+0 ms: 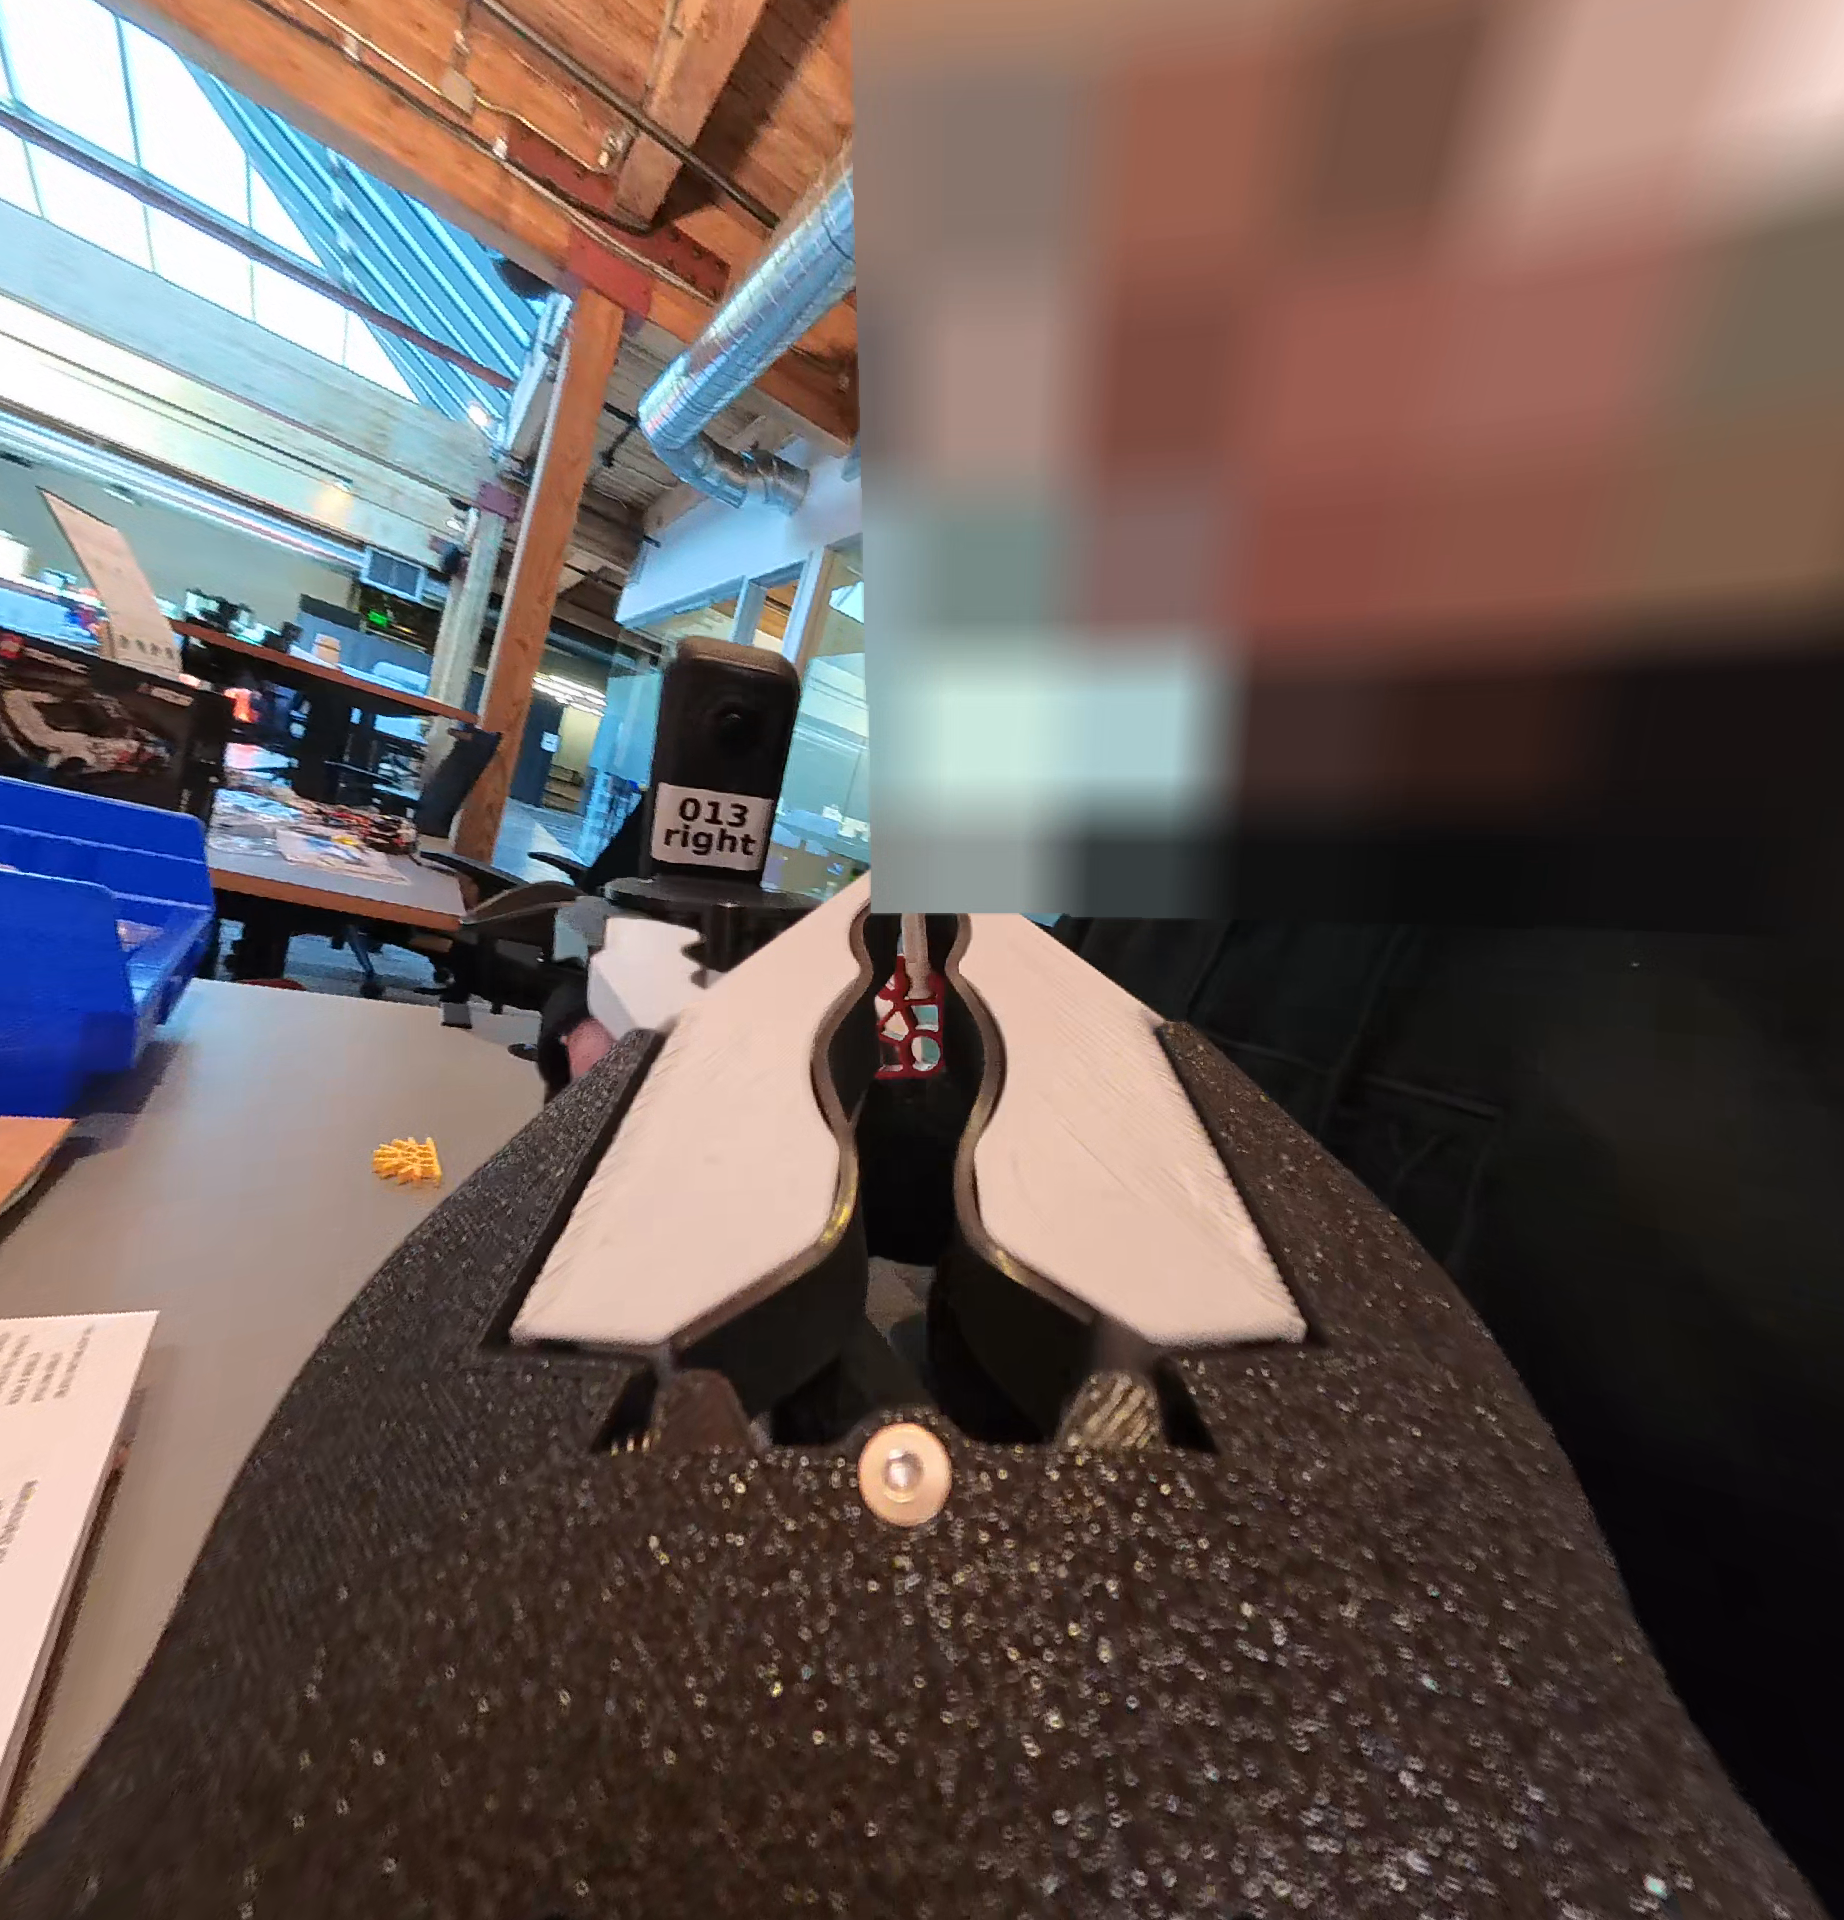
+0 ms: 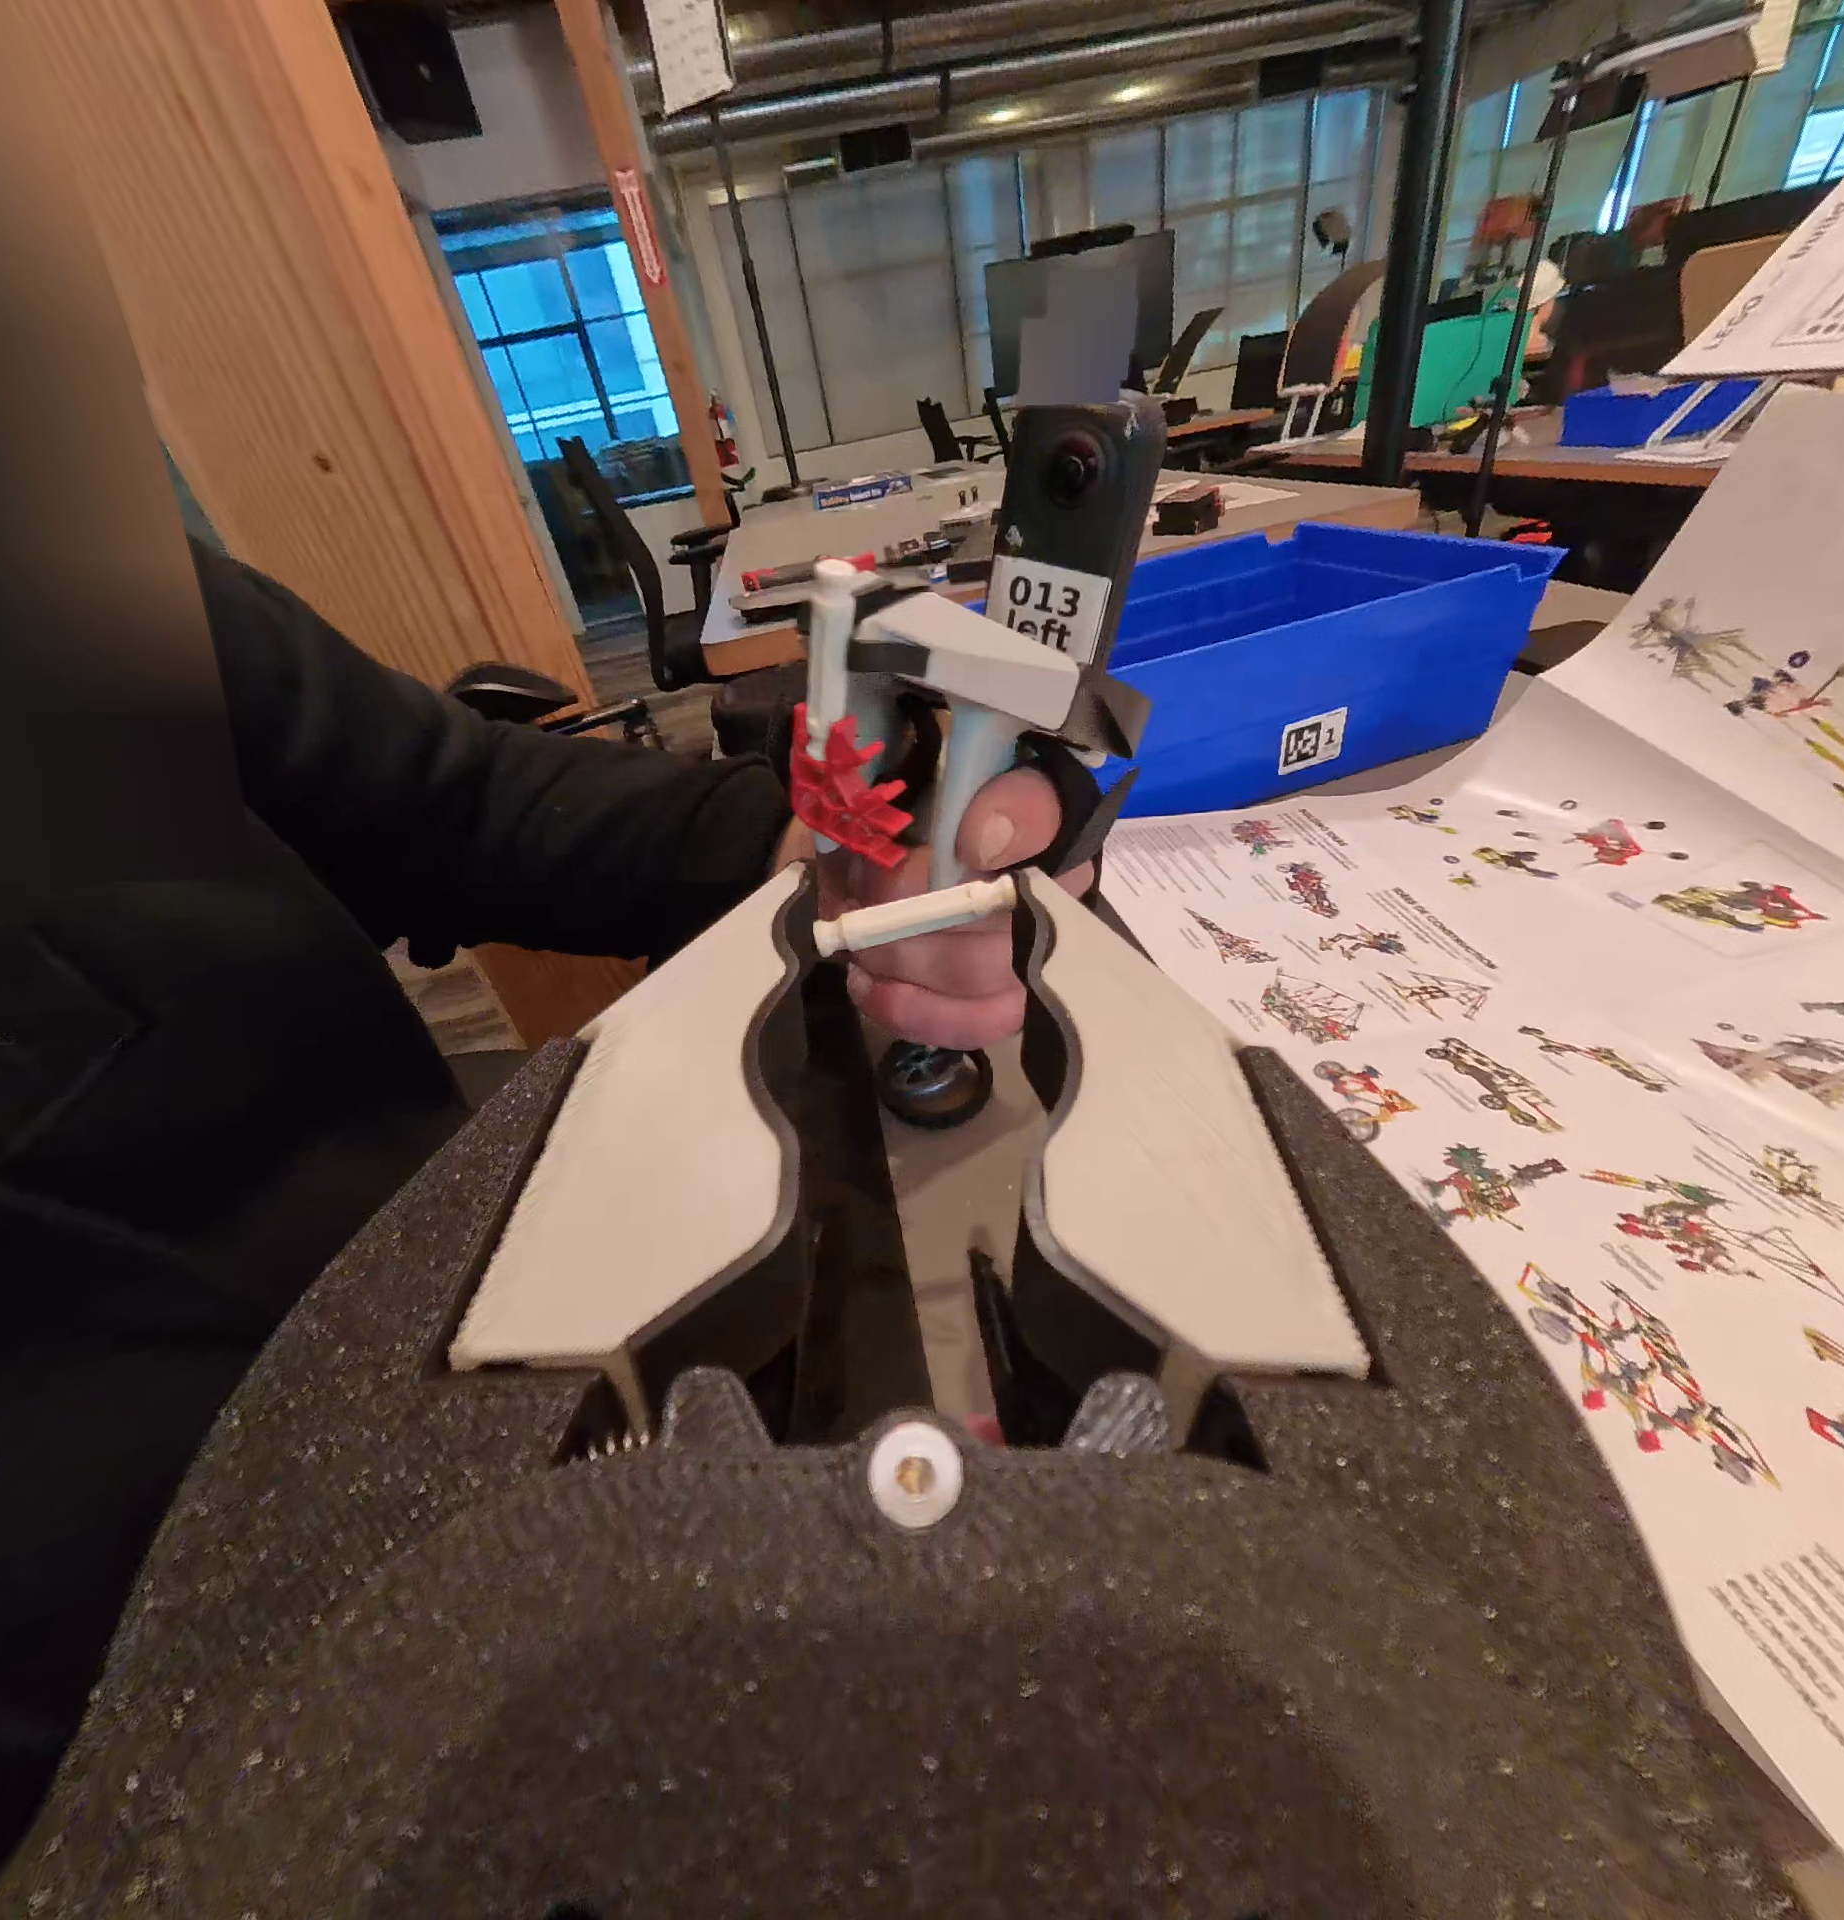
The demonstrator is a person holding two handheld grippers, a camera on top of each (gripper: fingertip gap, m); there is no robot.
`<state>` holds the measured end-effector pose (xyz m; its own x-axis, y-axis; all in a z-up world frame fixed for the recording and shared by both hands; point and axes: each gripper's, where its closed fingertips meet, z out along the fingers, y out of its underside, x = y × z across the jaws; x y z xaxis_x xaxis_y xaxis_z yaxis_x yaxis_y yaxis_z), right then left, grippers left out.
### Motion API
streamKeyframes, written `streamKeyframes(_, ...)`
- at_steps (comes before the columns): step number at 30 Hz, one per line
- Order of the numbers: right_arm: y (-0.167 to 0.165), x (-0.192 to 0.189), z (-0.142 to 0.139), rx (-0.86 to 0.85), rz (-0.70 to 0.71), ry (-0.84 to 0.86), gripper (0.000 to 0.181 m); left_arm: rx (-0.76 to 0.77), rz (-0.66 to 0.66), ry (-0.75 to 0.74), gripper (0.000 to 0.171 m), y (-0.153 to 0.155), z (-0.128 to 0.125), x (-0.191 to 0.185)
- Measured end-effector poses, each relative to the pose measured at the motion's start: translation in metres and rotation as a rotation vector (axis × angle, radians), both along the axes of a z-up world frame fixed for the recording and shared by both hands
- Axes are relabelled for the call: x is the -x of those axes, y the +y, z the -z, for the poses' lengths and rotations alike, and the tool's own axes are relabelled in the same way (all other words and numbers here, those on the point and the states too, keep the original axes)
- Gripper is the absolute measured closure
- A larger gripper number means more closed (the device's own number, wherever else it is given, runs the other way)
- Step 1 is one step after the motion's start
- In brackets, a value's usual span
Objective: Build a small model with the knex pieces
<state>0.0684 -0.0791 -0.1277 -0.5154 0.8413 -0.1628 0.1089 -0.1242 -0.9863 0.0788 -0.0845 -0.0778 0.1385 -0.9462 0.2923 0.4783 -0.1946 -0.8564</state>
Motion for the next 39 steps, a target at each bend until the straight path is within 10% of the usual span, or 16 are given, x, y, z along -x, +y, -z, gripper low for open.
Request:
streamKeyframes(5,0.015,-0.006,0.026,-0.105,0.038,-0.098,0.144,0.020,0.065,0.176,0.171,0.000,0.022,-0.014)
streamKeyframes(16,0.055,-0.027,0.059,-0.179,0.183,-0.197,0.144,-0.169,0.280,1.290,0.170,-0.030,0.162,-0.058)
streamKeyframes(20,0.053,-0.026,0.062,-0.207,0.180,-0.204,0.144,-0.236,0.263,1.408,0.170,-0.032,0.178,-0.057)
streamKeyframes(34,0.053,-0.028,0.059,-0.206,0.184,-0.168,0.144,-0.129,-0.547,1.624,0.164,-0.021,0.161,-0.051)
streamKeyframes(39,0.052,-0.029,0.058,-0.210,0.182,-0.156,0.144,-0.167,-0.651,1.709,0.167,-0.021,0.180,-0.048)
